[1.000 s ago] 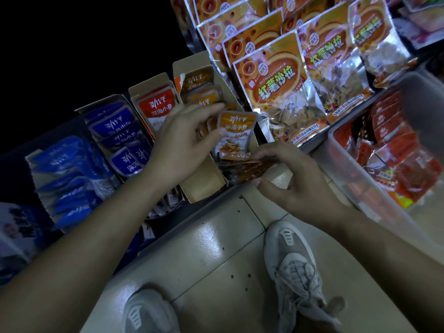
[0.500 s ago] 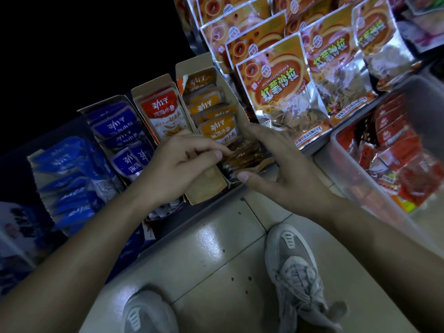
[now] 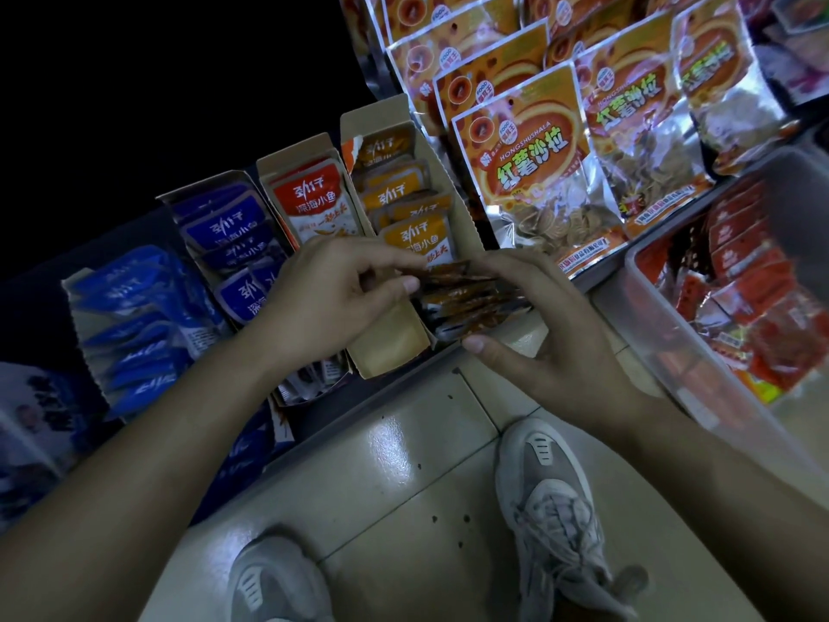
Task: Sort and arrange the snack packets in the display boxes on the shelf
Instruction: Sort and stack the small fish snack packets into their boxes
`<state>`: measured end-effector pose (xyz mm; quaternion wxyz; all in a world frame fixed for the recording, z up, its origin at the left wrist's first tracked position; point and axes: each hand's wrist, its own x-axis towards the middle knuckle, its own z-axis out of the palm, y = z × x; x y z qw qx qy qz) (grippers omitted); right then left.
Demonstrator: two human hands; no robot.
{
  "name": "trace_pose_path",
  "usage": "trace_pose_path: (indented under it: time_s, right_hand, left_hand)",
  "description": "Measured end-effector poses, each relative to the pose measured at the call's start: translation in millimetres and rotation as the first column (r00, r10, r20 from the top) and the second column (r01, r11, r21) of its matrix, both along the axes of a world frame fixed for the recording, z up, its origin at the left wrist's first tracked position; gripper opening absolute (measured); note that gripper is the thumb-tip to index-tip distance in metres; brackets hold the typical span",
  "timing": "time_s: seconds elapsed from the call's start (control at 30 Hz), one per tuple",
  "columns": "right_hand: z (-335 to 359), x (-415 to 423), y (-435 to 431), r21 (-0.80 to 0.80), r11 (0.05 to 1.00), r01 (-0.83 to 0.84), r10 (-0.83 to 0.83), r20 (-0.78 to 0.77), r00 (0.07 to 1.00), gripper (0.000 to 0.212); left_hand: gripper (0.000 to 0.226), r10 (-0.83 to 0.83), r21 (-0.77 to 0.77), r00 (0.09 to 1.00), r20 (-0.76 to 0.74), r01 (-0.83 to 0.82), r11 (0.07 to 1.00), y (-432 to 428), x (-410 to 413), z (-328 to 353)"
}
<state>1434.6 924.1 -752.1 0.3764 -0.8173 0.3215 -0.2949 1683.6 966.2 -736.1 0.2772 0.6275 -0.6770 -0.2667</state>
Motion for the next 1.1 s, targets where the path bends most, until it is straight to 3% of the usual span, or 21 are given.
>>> trace_pose_path:
  time_s: [0.27, 0.43, 0.53, 0.7, 0.8, 0.93, 1.1]
  right_hand:
    - [-4, 2, 3, -0.05, 0.997, 0.067, -0.064, 0.046, 0.997, 0.047]
    - [-5, 2, 6, 0.059, 0.995, 0.082, -0.087, 0.08, 0.993, 0.043]
    - [-1, 5, 7, 0.147, 0.987, 0.059, -0.077, 0.121, 0.99, 0.038]
    - [1, 10, 3, 0.233, 0.972, 0.018, -0.044, 0.107, 0.993, 0.073]
    - [2, 11, 2, 0.192, 0.981, 0.005, -0.015, 0.053, 0.999, 0.073]
    - [4, 13, 1, 0.192, 0.981, 0.011, -0.031, 0.102, 0.994, 0.069]
    - [5, 15, -1, 0.134, 0.991, -0.009, -0.004, 0.093, 0.996, 0.056]
  left_hand:
    - [0.016, 0.064, -0.068, 0.997, -0.048, -0.067, 0.995, -9, -8, -2]
    - [0.013, 0.059, -0.188, 0.993, -0.105, -0.079, 0.979, -10, -12, 8]
    - [0.017, 0.018, -0.146, 0.988, -0.152, -0.041, 0.988, -8, -8, 13]
    - [0.024, -0.002, -0.045, 0.977, -0.212, -0.008, 0.999, -1, -14, 11]
    - [0.025, 0.012, -0.065, 0.982, -0.19, -0.025, 0.998, -1, -16, 11]
    - [0.016, 0.024, -0.137, 0.993, -0.116, -0.039, 0.99, -4, -11, 10]
    - [0.02, 0.007, -0.139, 0.995, -0.096, -0.02, 0.99, -2, -5, 9]
